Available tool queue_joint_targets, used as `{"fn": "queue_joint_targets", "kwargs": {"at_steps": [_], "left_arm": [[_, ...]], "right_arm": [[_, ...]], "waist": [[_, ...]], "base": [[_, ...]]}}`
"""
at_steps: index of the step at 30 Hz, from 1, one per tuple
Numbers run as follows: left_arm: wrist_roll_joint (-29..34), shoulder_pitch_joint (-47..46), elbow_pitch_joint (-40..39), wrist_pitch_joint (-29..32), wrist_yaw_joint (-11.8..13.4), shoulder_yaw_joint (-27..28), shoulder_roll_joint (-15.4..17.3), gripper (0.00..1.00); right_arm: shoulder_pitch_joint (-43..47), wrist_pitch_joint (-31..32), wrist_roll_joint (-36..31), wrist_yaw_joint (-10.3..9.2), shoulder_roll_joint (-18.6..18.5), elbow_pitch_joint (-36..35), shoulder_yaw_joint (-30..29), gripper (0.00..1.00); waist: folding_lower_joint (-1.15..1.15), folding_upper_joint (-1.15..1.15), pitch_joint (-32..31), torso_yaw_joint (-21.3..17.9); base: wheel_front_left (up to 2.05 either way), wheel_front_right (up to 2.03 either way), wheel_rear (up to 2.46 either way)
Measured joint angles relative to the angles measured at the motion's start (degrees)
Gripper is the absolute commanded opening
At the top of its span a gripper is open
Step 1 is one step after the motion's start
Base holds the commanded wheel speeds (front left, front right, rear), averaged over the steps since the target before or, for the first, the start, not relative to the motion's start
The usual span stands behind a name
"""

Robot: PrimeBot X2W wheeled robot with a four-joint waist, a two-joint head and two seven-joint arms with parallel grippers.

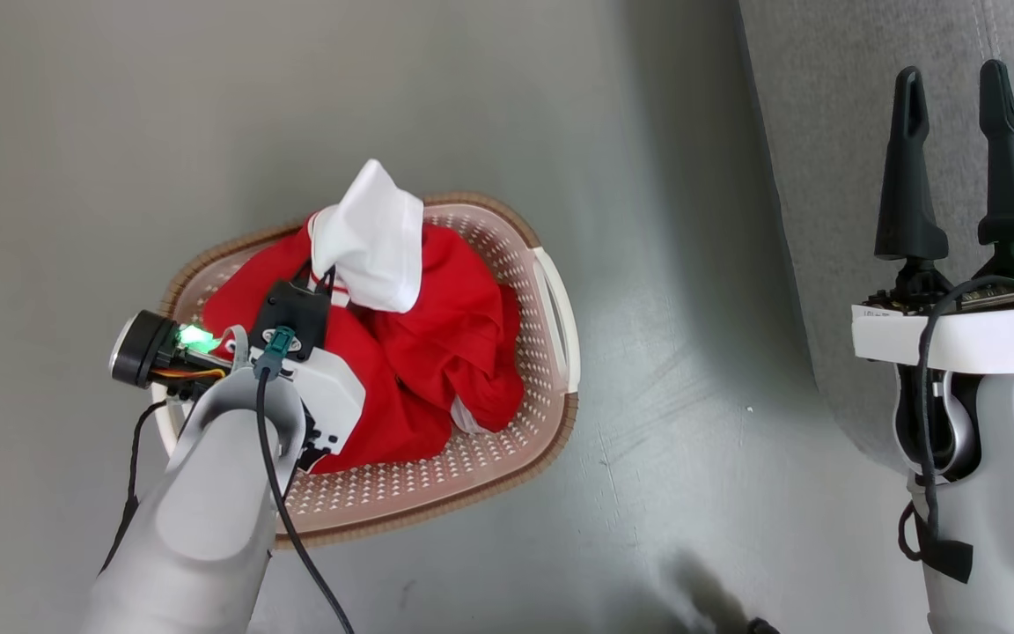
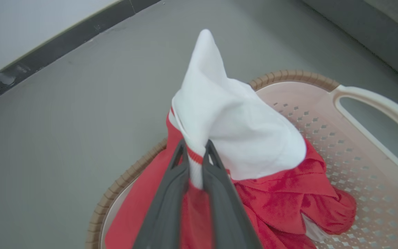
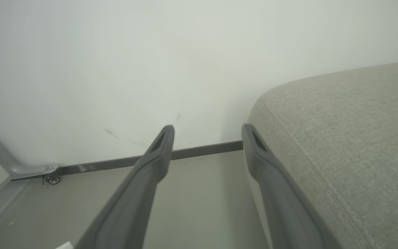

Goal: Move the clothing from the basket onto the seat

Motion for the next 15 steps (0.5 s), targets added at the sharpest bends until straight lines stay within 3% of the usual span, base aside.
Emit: {"fn": "queue_joint_targets", "kwargs": {"at_steps": [15], "left_arm": [[-4.7, 5.1, -18.2, 0.0, 1.2, 3.8, -0.9, 0.0]], "right_arm": [[0.0, -0.1, -2.6, 0.0, -0.2, 3.0, -0.1, 1.0]], "waist": [[0.0, 0.0, -7.2, 3.4]], "base": [[0.0, 0.0, 0.0]]}}
